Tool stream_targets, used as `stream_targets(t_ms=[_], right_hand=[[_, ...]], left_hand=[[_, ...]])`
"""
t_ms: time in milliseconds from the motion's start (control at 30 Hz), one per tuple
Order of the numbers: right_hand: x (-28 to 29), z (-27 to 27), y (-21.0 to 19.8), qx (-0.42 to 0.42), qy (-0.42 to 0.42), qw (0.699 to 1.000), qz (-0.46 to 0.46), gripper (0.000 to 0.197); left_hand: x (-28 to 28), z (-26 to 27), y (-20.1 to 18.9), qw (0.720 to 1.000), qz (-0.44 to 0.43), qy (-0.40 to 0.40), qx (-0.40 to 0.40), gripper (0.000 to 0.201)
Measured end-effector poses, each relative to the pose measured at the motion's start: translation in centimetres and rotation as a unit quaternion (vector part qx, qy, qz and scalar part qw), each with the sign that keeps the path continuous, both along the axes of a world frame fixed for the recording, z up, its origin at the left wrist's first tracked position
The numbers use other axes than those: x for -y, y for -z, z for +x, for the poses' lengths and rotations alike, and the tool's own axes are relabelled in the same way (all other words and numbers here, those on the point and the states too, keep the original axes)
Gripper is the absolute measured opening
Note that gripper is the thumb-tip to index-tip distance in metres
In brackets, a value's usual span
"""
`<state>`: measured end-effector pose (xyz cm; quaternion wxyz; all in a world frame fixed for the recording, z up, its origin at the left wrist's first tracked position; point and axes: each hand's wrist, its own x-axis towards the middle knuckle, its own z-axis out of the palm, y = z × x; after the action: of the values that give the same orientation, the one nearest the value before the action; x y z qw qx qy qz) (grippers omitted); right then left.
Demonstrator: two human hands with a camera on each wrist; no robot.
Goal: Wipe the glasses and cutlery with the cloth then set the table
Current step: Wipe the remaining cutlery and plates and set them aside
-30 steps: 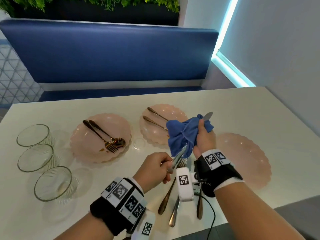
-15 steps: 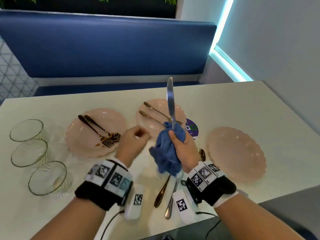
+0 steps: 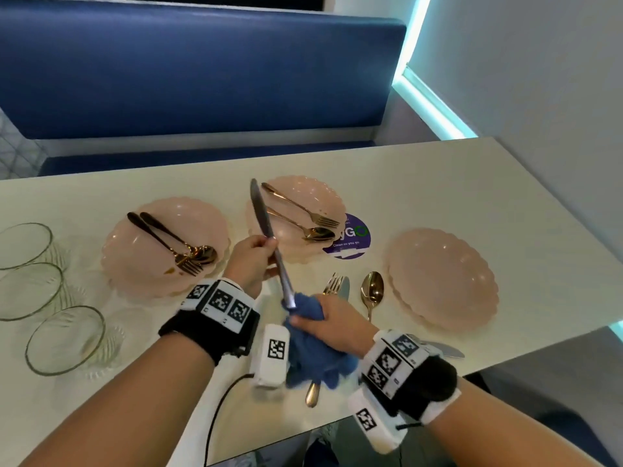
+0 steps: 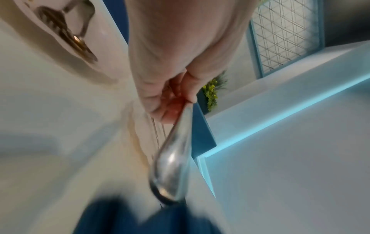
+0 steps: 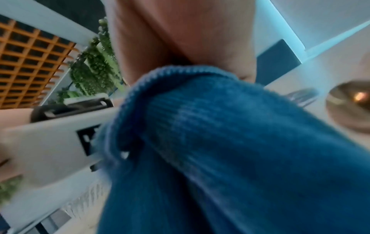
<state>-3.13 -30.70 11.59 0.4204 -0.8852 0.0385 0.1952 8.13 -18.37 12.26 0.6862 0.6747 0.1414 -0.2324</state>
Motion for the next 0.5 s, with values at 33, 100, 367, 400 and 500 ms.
stream_targets(t_ms=[33,100,367,400,500], right_hand=[[0.9,-0.4,-0.2,-0.018,-0.029,0.999,-0.026,0.013],[3.1,-0.5,-0.7,-0.013,-0.002,1.000,-0.015,0.022],[9.4,4.8,-4.9,0.084,0.257,0.953,0.137,0.018],[9.8,5.7,-4.6,0.092,0.248,0.957,0.122,0.022],[10.5,7.6,-3.1,0.072,0.228,0.967,0.090,0.020]], left_hand=[[-0.5,0.5,0.1,1.000,0.009,0.002,0.006,0.018],[-1.1,0.7,0.2,0.996,0.053,0.071,0.032,0.011],[0.8,-4.0,5.6,0.894,0.294,0.325,0.093,0.010],[0.9,-4.0,6.1,0.884,0.309,0.336,0.104,0.011],[1.3,-4.1,7.0,0.874,0.312,0.354,0.112,0.011]])
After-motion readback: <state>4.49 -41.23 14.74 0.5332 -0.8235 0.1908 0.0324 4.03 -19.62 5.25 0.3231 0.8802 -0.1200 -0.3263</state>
